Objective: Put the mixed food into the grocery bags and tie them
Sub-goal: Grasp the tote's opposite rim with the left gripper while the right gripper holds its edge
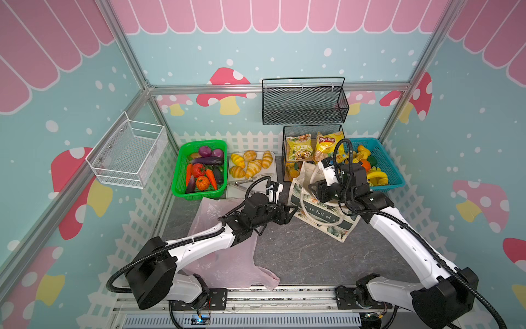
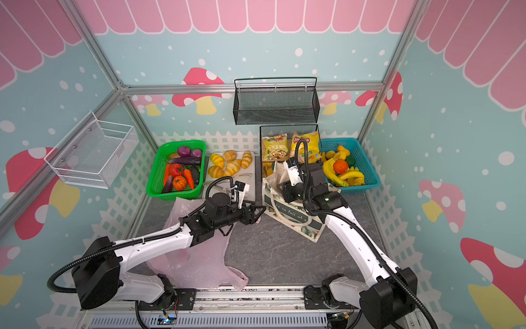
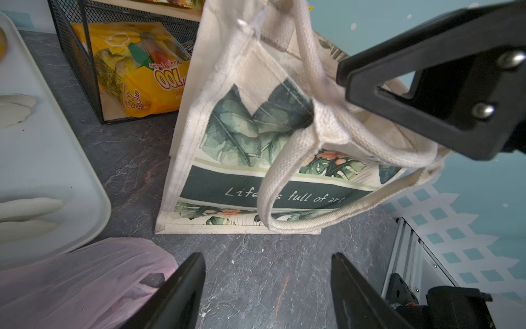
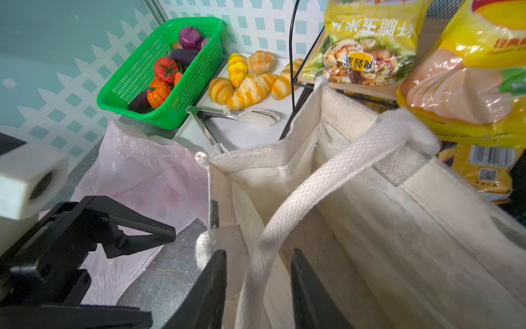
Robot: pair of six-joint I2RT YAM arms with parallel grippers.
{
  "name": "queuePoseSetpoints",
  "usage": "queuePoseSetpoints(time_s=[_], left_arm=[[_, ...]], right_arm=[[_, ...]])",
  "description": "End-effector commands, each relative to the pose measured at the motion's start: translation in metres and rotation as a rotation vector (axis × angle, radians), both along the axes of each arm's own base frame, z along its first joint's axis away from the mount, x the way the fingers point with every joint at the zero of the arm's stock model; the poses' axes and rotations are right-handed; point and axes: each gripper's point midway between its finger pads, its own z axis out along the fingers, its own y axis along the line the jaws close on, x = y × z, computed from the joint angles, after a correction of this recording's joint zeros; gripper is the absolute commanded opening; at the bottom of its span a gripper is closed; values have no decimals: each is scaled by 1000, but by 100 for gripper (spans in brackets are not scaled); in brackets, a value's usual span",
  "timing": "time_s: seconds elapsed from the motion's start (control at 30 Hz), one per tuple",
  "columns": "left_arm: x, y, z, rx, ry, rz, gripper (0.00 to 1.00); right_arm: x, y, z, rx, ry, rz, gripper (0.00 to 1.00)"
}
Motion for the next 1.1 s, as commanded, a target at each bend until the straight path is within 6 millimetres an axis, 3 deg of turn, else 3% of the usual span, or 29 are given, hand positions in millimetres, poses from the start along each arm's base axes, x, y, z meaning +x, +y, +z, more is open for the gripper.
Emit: queuePoseSetpoints(time_s=[0.0, 0.1, 0.23, 0.37, 0.53, 0.77, 1.03, 1.07], left_arm=[[-3, 3, -3, 17, -9, 0, 72], [-4, 4, -7, 22, -8, -2, 72], [-4, 1, -8, 18, -26, -20, 72], [-4, -11, -2, -5, -34, -66, 71], [1, -26, 6, -32, -60, -108, 70], [34, -39, -2, -30, -59, -18, 64], [44, -52, -7, -106, -40, -7, 41], [43, -53, -8, -112, -37, -15, 35]], right_arm=[[-2, 5, -13, -7, 23, 22, 35], [-2, 3, -23, -20, 40, 16, 33], [-2, -1, -22, -34, 31, -1, 19], [-6, -5, 1, -19, -22, -13, 8], [-20, -2, 30, 45, -63, 13, 6], [-30, 1, 62, 112, -110, 34, 6], [-28, -3, 70, 112, -128, 11, 8], [-28, -4, 71, 106, -130, 9, 8]])
